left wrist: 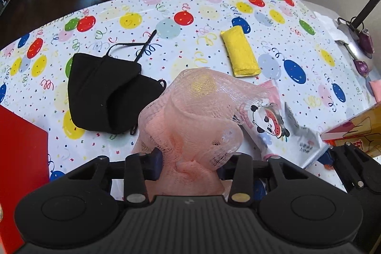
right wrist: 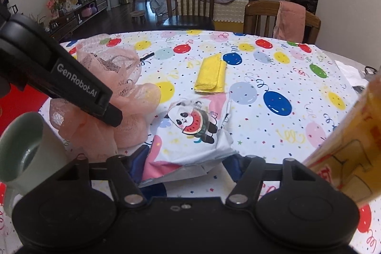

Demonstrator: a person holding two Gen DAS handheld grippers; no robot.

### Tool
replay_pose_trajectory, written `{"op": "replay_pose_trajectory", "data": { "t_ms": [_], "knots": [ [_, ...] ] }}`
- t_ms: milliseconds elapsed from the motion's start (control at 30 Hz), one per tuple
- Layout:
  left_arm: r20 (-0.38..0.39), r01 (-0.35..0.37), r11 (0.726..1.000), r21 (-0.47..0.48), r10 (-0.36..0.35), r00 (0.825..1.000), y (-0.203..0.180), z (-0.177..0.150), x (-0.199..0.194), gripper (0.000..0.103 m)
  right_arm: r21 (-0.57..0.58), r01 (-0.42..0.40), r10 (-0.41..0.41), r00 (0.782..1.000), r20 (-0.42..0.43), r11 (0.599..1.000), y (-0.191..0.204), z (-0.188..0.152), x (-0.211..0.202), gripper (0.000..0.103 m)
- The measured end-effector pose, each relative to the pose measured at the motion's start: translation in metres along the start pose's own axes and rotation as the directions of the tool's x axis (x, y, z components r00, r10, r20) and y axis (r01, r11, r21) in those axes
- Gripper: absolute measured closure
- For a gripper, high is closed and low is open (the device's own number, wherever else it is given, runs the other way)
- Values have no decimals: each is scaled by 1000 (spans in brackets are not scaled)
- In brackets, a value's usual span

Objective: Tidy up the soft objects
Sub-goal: 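Grasp the pink mesh bath puff with the left gripper while the right gripper grasps the panda snack packet, then carry the bath puff and panda packet into the red box and release both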

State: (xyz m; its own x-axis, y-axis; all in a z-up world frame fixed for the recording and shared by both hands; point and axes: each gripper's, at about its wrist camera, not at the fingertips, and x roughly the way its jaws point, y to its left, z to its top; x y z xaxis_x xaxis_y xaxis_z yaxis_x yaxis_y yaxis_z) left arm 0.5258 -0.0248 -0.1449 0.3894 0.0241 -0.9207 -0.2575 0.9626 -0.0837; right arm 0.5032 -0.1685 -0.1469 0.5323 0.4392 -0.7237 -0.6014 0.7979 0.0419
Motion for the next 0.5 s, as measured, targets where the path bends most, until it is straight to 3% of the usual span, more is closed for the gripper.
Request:
{"op": "replay_pose_trajectory", "data": {
  "t_ms": [500],
  "knots": [
    [71,63,998,-6,-63,996,3,-10,-45,64,46,10,-13,997,74,999,-3,2,-60,47]
  ]
}}
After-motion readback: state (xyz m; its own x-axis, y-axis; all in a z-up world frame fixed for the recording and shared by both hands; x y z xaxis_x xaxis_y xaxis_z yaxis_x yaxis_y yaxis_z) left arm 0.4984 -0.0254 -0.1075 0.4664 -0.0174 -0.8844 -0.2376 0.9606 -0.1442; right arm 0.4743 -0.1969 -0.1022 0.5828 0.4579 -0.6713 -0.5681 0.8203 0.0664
